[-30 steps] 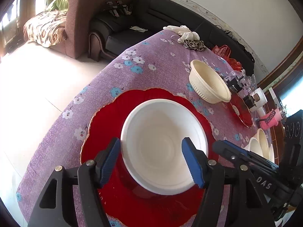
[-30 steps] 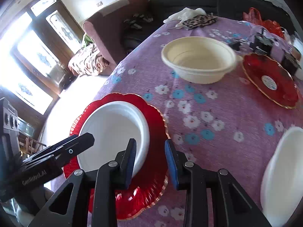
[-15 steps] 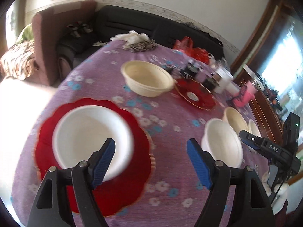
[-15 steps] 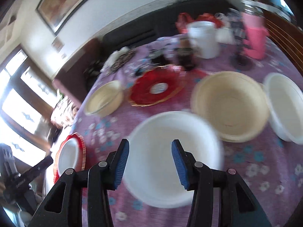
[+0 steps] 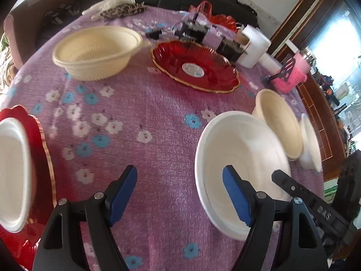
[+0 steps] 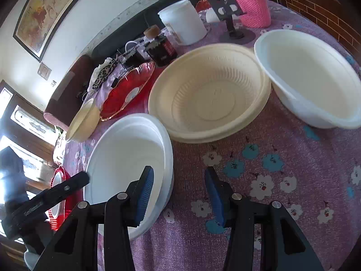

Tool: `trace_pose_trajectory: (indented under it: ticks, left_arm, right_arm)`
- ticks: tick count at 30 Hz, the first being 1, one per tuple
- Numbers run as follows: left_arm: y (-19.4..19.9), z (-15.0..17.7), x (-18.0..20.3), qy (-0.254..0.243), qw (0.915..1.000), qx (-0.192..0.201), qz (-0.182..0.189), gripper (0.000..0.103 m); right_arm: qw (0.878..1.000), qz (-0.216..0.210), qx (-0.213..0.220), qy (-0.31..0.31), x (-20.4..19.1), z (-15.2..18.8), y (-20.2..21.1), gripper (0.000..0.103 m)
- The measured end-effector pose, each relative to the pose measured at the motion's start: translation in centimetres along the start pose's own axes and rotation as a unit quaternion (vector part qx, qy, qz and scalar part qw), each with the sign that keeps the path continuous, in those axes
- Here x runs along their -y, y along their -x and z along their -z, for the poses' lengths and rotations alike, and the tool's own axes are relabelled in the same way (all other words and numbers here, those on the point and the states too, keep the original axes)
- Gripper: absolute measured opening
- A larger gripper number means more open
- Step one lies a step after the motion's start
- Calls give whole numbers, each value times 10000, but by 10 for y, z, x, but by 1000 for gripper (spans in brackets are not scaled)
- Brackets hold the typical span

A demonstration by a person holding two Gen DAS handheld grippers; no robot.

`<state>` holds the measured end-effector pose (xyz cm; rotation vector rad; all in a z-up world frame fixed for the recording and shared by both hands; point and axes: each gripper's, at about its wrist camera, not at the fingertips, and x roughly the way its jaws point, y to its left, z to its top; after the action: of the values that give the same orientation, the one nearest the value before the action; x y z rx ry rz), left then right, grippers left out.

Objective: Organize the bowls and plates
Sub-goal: 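Close both grippers on the rim of another white bowl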

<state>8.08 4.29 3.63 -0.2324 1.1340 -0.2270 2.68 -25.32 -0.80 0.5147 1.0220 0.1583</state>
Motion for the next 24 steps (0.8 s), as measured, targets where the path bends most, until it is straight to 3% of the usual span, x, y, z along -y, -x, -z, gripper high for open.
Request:
trace_pose_trajectory:
  ticks: [6,21,22,23,24]
  left_arm:
    - [-26,0,10,24,9997,-236,26,77]
    - [-36,5,31,-602,9962,104,-628,79]
    - [-36,6,32,-652,9958,104,-631,79]
    - [-34,7,33,-682,9957,136,-607,70]
    - [-32,9,34,-710,9956,160,-594,61]
  right_arm:
    - [9999,-29,-123,39,1,4,-7,51]
    - [9994,157,-75,293,-12,4,-17,50]
    - [9992,174,-72,350,-14,4,-18,46]
    - [9989,183,-62,428,-17,5,-18,34]
    - [9986,187,-64,496,-19,6,-18,29]
